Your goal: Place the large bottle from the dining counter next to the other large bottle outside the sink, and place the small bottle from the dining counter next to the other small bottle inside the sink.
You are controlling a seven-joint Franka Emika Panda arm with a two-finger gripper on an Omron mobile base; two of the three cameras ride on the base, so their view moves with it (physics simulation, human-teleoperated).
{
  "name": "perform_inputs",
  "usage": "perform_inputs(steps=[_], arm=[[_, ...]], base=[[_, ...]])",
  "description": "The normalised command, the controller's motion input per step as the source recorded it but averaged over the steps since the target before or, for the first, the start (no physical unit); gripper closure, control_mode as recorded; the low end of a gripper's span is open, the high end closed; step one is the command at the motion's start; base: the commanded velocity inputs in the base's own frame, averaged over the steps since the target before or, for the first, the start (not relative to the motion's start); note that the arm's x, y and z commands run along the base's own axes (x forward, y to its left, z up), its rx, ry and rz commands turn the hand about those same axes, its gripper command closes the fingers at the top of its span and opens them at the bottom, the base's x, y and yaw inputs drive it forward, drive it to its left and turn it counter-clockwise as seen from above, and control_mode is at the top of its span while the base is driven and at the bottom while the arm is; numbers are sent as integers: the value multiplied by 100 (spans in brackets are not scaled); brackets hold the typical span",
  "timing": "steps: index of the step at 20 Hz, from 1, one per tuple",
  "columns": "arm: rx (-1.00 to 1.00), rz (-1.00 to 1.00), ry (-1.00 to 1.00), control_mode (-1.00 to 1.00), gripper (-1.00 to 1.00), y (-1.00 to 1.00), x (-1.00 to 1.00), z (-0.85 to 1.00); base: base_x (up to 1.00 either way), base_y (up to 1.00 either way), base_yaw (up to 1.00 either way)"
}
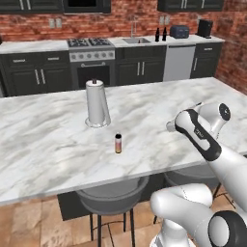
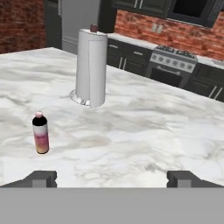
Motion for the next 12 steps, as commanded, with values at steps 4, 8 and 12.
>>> perform_inputs(steps=[4, 8, 12], arm=[[0, 0, 0, 100, -100, 0, 0, 0], [0, 0, 0, 100, -100, 0, 0, 0], [0, 0, 0, 100, -100, 0, 0, 0]], base=[[32, 8, -2], [32, 9, -2], [32, 9, -2]])
